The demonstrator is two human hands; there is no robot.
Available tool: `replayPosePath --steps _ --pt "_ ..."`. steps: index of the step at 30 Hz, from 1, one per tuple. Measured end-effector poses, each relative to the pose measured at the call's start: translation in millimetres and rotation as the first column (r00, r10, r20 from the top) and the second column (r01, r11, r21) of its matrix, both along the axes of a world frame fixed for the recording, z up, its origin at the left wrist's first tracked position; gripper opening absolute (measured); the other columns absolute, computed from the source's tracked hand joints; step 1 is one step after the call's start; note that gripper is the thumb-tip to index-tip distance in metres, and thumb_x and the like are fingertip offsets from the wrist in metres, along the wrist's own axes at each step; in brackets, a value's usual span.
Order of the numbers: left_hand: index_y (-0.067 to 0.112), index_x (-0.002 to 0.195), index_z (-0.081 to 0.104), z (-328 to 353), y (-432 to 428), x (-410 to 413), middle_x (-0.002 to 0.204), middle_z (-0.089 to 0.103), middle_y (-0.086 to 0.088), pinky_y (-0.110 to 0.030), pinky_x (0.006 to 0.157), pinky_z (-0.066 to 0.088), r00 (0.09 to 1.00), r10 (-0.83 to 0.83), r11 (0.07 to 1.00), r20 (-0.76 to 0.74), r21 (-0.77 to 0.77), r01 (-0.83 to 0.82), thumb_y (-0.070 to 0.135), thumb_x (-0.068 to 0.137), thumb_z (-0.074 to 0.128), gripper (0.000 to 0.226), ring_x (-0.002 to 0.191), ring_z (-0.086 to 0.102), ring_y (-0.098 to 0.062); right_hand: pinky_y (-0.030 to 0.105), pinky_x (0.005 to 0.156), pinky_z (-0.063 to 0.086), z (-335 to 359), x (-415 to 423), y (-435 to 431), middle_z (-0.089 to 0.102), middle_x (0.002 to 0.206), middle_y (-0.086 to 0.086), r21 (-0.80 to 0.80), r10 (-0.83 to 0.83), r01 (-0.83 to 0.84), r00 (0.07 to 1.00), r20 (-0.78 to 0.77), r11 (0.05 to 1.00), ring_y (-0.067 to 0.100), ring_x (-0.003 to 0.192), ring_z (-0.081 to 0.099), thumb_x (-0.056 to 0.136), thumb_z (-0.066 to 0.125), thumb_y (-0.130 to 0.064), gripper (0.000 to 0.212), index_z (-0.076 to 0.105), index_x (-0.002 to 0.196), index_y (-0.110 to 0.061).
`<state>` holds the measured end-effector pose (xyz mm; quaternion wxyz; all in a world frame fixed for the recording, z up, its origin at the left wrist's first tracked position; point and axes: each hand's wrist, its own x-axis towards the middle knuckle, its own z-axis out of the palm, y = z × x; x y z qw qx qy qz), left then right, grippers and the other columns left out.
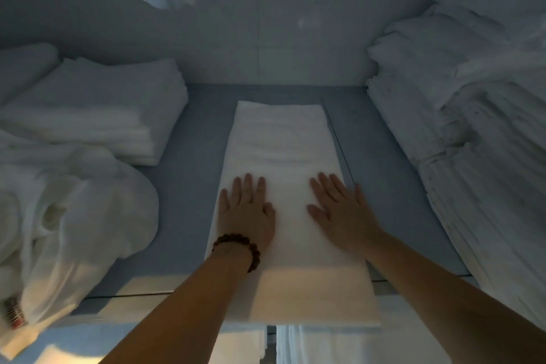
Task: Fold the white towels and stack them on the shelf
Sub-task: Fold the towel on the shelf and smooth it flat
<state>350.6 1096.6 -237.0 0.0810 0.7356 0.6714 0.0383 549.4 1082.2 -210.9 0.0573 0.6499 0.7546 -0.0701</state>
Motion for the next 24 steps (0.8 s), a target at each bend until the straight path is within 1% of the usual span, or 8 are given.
replayPosePath --steps 3,6,9,12,14,17,19,24 --pt "0.017 0.15 -0.002 -1 15 -15 0.158 -0.007 -0.003 -0.048 0.112 -0.014 0.985 0.17 0.982 -0.033 0.086 -0.167 0.039 0.093 0.014 0.063 0.144 -0.011 -0.027 0.053 0.117 -0.001 6 25 23 -0.007 0.159 0.0 0.025 -0.176 0.175 0.982 0.064 0.984 0.022 0.147 -0.008 0.1 0.012 -0.045 0.058 -0.004 0.15 -0.022" --pt "0.023 0.149 -0.004 7 36 13 0.158 -0.01 -0.001 -0.044 0.111 -0.017 0.994 -0.108 0.971 -0.001 0.213 0.105 0.04 0.09 0.009 0.063 0.144 -0.015 -0.023 0.049 0.118 -0.003 9 2 47 -0.009 0.159 -0.002 0.099 0.005 -0.003 1.0 -0.015 0.995 0.018 0.146 -0.012 0.101 0.016 -0.038 0.055 -0.002 0.15 -0.02" --pt "0.029 0.149 -0.006 4 66 28 0.158 -0.01 0.003 -0.043 0.115 -0.011 0.967 -0.253 0.962 -0.026 0.099 0.254 0.044 0.096 0.011 0.057 0.144 -0.013 -0.019 0.047 0.118 -0.004 0 -19 68 -0.009 0.159 -0.006 0.078 0.16 -0.156 0.986 -0.048 0.985 0.013 0.146 -0.012 0.102 0.016 -0.039 0.054 -0.002 0.15 -0.024" --pt "0.028 0.149 -0.005 -4 99 8 0.158 -0.01 0.001 -0.048 0.116 -0.006 0.998 -0.015 1.0 -0.062 0.025 0.017 0.048 0.095 0.008 0.059 0.145 -0.01 -0.02 0.05 0.118 -0.002 -3 8 102 -0.007 0.159 -0.005 0.074 0.016 -0.018 1.0 0.025 0.997 0.015 0.147 -0.007 0.1 0.013 -0.045 0.056 -0.002 0.15 -0.025" --pt "0.025 0.149 -0.001 -3 115 3 0.159 -0.005 -0.002 -0.053 0.112 -0.009 0.992 0.093 0.994 -0.08 0.066 -0.088 0.05 0.093 0.007 0.062 0.145 -0.008 -0.025 0.051 0.118 -0.002 3 25 124 -0.008 0.159 -0.003 0.079 -0.065 0.06 0.996 0.063 0.995 0.02 0.147 -0.007 0.1 0.012 -0.044 0.056 -0.003 0.15 -0.024" --pt "0.029 0.149 -0.001 1 133 24 0.159 -0.005 0.0 -0.049 0.112 -0.011 0.995 -0.096 0.979 -0.041 0.174 0.102 0.048 0.094 0.006 0.059 0.145 -0.011 -0.024 0.049 0.118 -0.004 1 5 145 -0.005 0.159 -0.006 0.129 0.184 -0.184 0.983 0.012 0.974 0.017 0.147 -0.007 0.101 0.016 -0.041 0.052 0.002 0.15 -0.03" --pt "0.03 0.149 -0.005 1 148 28 0.159 -0.008 0.002 -0.046 0.116 -0.008 0.985 -0.169 0.979 -0.027 0.108 0.171 0.045 0.096 0.007 0.056 0.145 -0.012 -0.021 0.049 0.118 -0.005 -6 -10 157 -0.003 0.159 -0.01 0.099 0.294 -0.29 0.955 -0.03 0.952 0.015 0.147 -0.007 0.101 0.016 -0.042 0.051 0.003 0.149 -0.034" --pt "0.028 0.149 -0.006 -8 171 11 0.158 -0.009 -0.003 -0.046 0.116 -0.006 0.998 -0.025 0.994 -0.05 0.104 0.03 0.06 0.09 0.005 0.069 0.145 -0.009 -0.025 0.056 0.116 -0.002 -3 13 207 -0.006 0.159 -0.007 0.069 -0.037 0.033 0.998 0.046 0.997 0.02 0.147 -0.005 0.099 0.012 -0.049 0.052 0.0 0.149 -0.037"
